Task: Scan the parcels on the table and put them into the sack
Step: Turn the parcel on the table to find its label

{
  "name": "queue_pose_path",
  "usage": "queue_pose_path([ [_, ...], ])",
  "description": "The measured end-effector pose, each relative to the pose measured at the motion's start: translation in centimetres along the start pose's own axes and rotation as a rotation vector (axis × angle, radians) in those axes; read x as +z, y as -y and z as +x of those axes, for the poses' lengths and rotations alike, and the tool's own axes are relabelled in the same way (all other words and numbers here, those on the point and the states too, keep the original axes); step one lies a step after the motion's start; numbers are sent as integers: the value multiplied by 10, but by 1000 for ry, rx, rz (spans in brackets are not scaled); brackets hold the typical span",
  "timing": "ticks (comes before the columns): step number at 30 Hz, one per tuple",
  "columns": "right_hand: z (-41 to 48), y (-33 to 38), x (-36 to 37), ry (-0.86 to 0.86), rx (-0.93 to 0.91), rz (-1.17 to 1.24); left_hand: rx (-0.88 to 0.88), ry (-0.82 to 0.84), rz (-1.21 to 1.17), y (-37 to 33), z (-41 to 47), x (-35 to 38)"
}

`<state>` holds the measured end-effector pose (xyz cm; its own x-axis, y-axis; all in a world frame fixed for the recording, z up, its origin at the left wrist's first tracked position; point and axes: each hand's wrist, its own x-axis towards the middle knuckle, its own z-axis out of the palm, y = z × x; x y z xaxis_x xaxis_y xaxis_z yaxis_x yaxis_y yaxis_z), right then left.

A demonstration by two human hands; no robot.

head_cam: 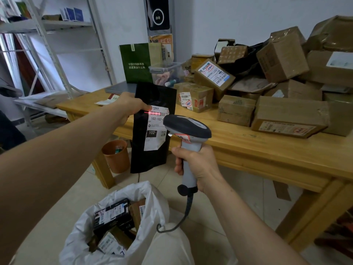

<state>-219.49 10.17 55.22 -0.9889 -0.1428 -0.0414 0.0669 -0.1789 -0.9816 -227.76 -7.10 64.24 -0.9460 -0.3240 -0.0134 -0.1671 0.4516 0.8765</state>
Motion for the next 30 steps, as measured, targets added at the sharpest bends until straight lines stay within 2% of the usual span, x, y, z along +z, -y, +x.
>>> queue_pose_path([
  [6, 3, -5, 9, 50, -23, 31, -55, -40, -3, 15, 4, -10],
  [10, 7, -19, 21, 120, 35, 26, -114, -93, -11, 48, 2, -24],
  [13, 12, -40, 36, 158, 108, -4, -179, -143, -28, 95, 2, -36],
  [24, 39, -119, 88, 226, 401, -127, -477, -307, 140, 300, 7, -54],
  [27, 47, -130, 91, 213, 438, -143, -499, -255, 112, 332, 10, -40],
  [30, 53, -135, 87, 162, 446, -147, -476, -8, 28, 336, 14, -18],
])
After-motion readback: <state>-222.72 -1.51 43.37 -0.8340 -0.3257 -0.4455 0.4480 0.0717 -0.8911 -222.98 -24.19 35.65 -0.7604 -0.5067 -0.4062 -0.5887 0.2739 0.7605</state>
